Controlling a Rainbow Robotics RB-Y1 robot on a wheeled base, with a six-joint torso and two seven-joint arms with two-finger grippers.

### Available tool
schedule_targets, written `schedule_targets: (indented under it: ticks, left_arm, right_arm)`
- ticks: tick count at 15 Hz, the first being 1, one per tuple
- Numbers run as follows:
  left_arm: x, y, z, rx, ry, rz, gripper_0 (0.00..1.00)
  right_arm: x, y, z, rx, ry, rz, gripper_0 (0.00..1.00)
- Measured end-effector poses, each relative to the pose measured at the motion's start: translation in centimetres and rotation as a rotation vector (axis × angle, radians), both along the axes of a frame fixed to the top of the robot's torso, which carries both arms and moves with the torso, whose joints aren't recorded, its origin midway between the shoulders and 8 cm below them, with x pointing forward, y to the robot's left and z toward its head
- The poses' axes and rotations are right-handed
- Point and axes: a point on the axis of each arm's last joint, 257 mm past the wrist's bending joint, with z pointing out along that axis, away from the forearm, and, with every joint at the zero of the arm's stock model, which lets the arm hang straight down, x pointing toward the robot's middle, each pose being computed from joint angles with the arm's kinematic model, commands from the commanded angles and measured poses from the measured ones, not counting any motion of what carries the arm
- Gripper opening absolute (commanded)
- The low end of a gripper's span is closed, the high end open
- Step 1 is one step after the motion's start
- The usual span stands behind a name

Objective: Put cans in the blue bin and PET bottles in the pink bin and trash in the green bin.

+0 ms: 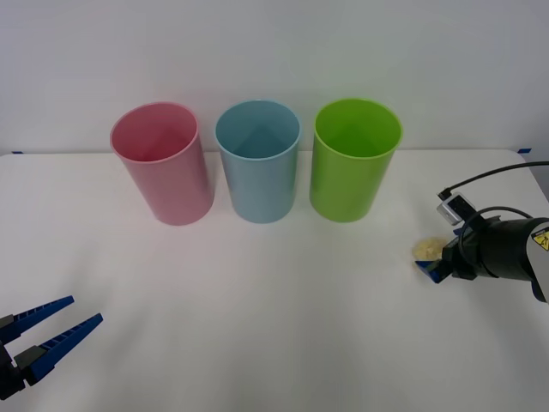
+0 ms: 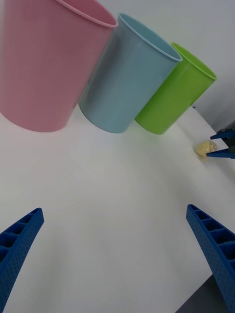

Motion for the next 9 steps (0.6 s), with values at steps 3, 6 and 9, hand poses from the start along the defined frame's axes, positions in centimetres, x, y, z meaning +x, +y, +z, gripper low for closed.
schedule_targets:
  ticks: [3,6,9]
  left_arm:
    - [0.0,0.0,0.0,0.000,0.000,0.000,1.00]
    - [0.0,0.0,0.0,0.000,0.000,0.000,1.00]
    - [0.0,0.0,0.0,0.000,0.000,0.000,1.00]
  right_arm:
    - [0.4,0.3,-1.2,-0.003,0.018,-0.002,1.00]
    - [0.6,0.3,-1.7,-0.011,0.027,-0.002,1.00]
    - [0.9,0.4,-1.8,-0.009,0.025,-0.002,1.00]
